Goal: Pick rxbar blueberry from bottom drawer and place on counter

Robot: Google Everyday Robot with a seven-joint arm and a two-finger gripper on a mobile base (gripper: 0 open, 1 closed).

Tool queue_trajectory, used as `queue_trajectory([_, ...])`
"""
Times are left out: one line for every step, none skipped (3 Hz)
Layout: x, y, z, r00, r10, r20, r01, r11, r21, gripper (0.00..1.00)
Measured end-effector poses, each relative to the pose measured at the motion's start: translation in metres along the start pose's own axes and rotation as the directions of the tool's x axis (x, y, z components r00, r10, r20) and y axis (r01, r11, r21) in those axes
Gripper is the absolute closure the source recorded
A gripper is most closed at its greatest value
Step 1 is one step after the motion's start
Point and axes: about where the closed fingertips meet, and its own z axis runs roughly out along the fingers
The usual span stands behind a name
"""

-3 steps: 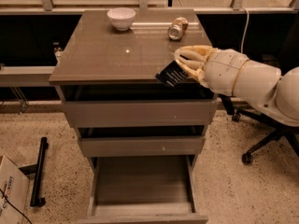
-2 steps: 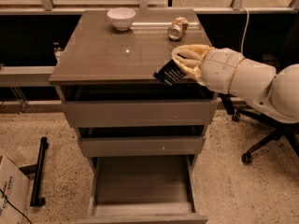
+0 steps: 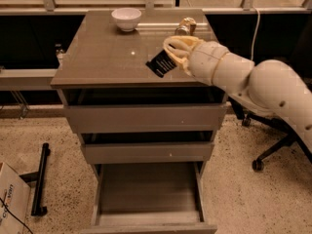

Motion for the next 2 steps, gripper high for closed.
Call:
queue_trajectory([0.01,-0.009,0.035,0.999,0.026,0.025,-0.026,0.9994,0.021,1.0])
queue_trajectory([0.029,-0.012,0.067,0.998,0.061,0.024,-0.061,0.998,0.019,1.0])
